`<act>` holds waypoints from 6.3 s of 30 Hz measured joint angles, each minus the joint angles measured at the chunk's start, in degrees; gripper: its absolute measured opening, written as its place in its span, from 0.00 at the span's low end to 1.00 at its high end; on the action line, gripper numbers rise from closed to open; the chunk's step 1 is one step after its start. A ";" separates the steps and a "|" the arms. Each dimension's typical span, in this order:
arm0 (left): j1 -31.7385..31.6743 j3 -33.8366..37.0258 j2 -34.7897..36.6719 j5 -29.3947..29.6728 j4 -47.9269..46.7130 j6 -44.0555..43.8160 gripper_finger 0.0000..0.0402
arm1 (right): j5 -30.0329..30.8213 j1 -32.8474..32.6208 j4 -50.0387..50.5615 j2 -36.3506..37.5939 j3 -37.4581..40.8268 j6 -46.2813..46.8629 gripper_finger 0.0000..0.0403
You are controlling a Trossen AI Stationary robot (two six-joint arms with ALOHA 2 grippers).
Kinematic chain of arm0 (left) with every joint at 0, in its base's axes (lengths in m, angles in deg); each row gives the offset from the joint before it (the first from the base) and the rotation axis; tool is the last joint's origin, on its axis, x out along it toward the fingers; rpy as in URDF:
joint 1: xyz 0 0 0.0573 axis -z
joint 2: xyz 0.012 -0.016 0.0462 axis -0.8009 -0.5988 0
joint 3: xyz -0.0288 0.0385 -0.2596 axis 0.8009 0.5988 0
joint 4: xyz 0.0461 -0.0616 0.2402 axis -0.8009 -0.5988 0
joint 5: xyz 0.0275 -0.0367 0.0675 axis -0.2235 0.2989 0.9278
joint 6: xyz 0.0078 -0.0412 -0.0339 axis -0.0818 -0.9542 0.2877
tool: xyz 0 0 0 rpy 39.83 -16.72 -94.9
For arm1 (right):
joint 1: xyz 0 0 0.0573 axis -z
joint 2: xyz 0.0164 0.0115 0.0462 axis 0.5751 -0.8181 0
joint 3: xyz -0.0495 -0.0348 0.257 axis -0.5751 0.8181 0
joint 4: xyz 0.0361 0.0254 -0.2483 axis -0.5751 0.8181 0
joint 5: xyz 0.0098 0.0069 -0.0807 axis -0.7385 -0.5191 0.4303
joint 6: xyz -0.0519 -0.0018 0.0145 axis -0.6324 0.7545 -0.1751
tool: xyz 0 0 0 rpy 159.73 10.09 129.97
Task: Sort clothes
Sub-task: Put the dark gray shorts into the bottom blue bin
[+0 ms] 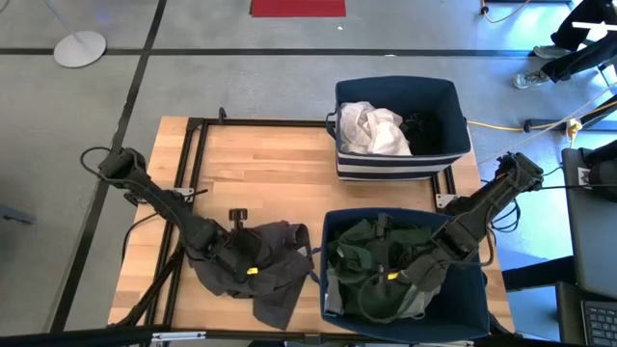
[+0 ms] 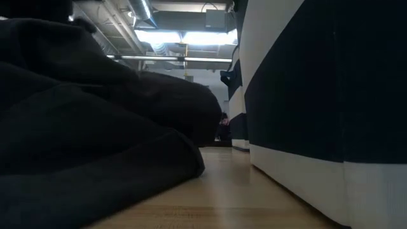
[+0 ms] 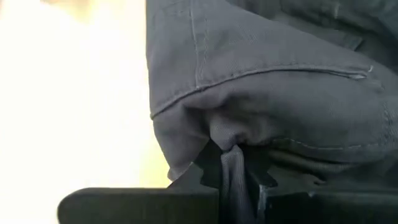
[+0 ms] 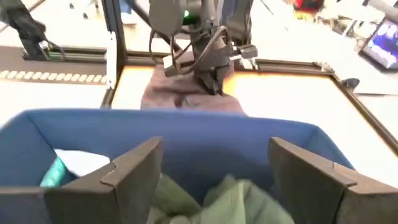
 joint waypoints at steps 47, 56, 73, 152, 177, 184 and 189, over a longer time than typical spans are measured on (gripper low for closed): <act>6.31 -28.35 0.24 31.78 -8.44 22.95 0.03 | -25.90 25.41 -33.90 -11.00 -2.47 -24.18 0.72; 4.81 -28.35 0.24 31.65 -7.58 25.04 0.02 | -36.48 26.73 -36.89 -16.75 -2.47 -21.07 0.72; 4.08 -28.43 0.41 28.19 3.03 33.54 0.05 | -40.08 28.57 -54.49 -22.64 -2.27 -24.87 0.61; 10.07 -23.95 18.84 25.99 -26.42 -1.92 0.47 | 19.54 -5.19 -6.75 -1.05 -58.40 -44.18 0.14; 10.07 -23.95 18.84 27.31 -26.40 -6.20 0.47 | 49.37 -31.14 -8.83 -13.25 -58.70 -42.02 0.14; 10.07 -23.96 18.84 27.38 -26.40 -6.80 0.47 | 49.22 -31.00 13.78 -14.51 -58.62 -22.31 0.14; 10.07 -23.98 18.83 27.56 -26.40 -6.91 0.47 | 46.36 -29.06 41.82 -14.52 -58.62 5.60 0.14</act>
